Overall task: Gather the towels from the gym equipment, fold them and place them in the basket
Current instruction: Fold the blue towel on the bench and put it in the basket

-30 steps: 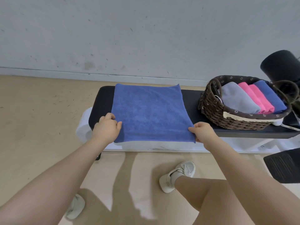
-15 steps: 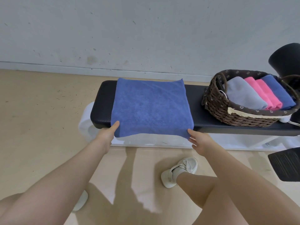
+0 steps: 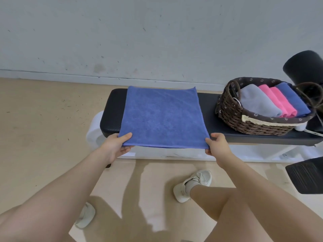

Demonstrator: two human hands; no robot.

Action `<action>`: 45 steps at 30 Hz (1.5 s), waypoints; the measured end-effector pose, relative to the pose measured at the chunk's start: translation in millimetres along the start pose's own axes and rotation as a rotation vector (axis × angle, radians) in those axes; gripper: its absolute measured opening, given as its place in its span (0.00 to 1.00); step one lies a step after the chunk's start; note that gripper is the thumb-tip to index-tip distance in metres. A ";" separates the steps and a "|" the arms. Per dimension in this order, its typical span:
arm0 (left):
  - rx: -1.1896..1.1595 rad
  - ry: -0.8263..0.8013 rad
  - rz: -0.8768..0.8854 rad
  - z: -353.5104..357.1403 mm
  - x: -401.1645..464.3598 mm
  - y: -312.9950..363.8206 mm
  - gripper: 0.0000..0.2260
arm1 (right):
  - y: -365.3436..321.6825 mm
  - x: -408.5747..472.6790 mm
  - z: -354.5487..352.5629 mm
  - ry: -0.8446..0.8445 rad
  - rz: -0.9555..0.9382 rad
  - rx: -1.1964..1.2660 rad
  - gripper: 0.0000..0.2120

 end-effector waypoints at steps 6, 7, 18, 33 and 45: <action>0.101 0.103 0.083 -11.2 -23.4 6.3 0.11 | -26.0 -18.2 -18.0 -0.178 -0.151 0.143 0.11; 0.128 0.129 0.119 -14.2 -26.6 8.3 0.11 | -30.5 -21.6 -20.6 -0.201 -0.144 0.148 0.12; 0.609 0.088 0.285 -21.3 -79.9 25.5 0.13 | -44.0 -43.3 -32.3 -0.197 -0.300 0.059 0.04; 0.320 0.058 0.324 -0.6 0.2 119.9 0.07 | -56.1 61.0 -10.5 0.090 -0.370 0.099 0.11; 0.689 0.500 0.432 35.9 101.9 157.6 0.13 | -45.8 153.8 22.1 0.118 -0.244 -0.363 0.08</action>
Point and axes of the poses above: each hand's wrist, its own x-axis towards the middle knuckle, its own z-axis out of the palm, y = z × x, the point moved 2 cm from there along x, towards the middle knuckle, and after that the axes turned 14 degrees about -z, right-handed, at the moved point
